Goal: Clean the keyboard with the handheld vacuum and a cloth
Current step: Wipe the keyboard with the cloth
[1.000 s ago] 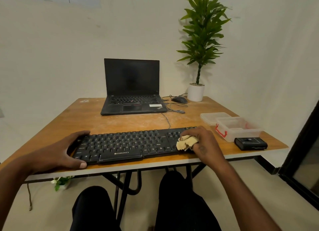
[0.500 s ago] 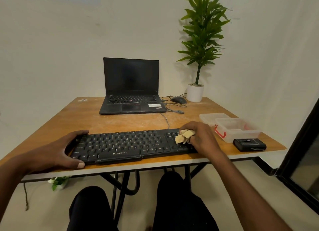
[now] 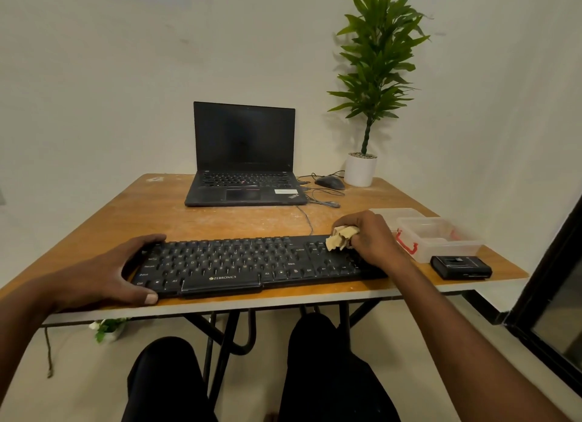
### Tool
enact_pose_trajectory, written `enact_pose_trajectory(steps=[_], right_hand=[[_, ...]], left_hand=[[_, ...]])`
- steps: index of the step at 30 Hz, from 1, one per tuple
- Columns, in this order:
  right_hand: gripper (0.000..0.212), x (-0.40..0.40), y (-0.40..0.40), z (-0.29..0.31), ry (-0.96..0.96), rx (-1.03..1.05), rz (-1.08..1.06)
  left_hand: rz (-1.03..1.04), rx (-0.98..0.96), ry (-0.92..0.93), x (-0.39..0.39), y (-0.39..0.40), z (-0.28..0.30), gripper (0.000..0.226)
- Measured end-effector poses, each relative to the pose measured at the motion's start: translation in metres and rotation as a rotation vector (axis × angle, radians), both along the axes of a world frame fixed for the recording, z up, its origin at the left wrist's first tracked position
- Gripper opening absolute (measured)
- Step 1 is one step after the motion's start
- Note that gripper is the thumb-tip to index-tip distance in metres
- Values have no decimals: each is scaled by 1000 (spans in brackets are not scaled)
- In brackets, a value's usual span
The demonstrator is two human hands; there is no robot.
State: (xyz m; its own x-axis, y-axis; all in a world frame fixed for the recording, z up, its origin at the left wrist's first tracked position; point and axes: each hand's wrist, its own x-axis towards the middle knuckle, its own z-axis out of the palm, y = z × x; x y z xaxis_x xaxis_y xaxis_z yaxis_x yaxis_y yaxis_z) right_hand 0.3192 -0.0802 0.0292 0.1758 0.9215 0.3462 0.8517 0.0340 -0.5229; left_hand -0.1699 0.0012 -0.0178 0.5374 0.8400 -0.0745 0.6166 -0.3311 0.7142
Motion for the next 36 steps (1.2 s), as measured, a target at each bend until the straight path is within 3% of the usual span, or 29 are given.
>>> enact_pose_trajectory(steps=[5,7,13,18,25,28,33,36], right_hand=[[38,19,7,6,-93,33,-300],[38,17,12,3,-58,40,-306],[37,-2,27,4,-17,-26,-56],[36,-5,21,5,-143,-17,-323],[33,-65,33,0,-97,15,39],[34,-73,35,3,-109,-7,93],[30,-26,20,6,-313,-25,-215],[35,-10,11,7,-259,-9,-322]], left_hand=[[1,7,0,2,-2,2,114],[-1,7,6,2,-2,2,115],[8,5,23,2,-5,4,119],[11,-5,11,7,-6,6,121],[7,-5,31,6,-9,8,123],[11,2,19,5,-11,9,123],[17,3,12,9,-13,9,121],[22,1,-2,10,-12,10,125]])
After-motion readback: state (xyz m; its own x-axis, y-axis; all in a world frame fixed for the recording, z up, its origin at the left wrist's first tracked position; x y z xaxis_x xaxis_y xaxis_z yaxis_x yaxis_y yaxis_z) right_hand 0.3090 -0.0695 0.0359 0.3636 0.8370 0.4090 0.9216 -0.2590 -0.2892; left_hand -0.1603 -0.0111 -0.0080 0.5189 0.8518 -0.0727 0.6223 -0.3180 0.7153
